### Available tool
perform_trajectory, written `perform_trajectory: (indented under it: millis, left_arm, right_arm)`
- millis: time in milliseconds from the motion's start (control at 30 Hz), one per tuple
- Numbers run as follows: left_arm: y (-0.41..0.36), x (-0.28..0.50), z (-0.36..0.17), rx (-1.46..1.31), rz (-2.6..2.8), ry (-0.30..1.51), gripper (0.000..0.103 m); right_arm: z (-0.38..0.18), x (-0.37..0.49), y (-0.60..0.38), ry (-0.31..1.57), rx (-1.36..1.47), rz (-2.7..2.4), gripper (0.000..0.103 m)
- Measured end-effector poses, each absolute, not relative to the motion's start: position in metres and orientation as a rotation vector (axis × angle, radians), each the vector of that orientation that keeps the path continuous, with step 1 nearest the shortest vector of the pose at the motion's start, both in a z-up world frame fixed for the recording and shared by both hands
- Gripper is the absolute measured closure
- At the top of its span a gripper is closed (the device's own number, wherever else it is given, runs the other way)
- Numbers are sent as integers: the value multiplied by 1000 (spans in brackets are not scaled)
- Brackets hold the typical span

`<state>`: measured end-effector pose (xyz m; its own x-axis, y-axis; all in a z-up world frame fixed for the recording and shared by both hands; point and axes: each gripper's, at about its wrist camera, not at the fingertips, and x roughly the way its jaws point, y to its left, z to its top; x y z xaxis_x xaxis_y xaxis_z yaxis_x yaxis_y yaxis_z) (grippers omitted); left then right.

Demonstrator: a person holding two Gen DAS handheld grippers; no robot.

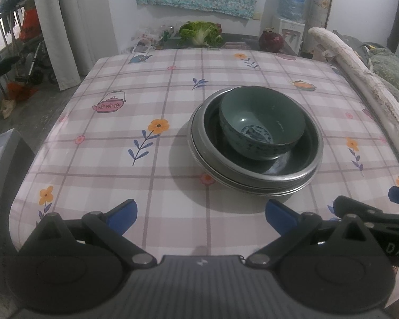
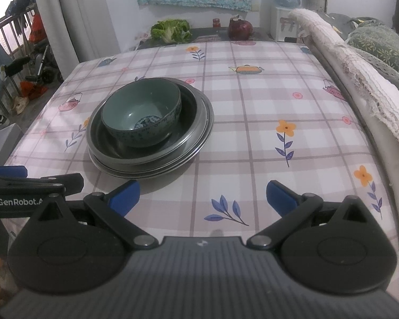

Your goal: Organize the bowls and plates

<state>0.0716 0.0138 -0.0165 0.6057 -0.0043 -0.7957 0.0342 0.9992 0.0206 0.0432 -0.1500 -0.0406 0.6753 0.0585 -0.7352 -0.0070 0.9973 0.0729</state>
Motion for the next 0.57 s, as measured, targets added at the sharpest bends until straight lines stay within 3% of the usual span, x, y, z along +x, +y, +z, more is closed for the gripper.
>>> perform_trajectory:
  millis: [567]
  left_arm:
    - [17, 72, -18, 42, -23, 917, 0]
  right_arm:
    - [-43, 46, -152, 837, 69, 36, 1]
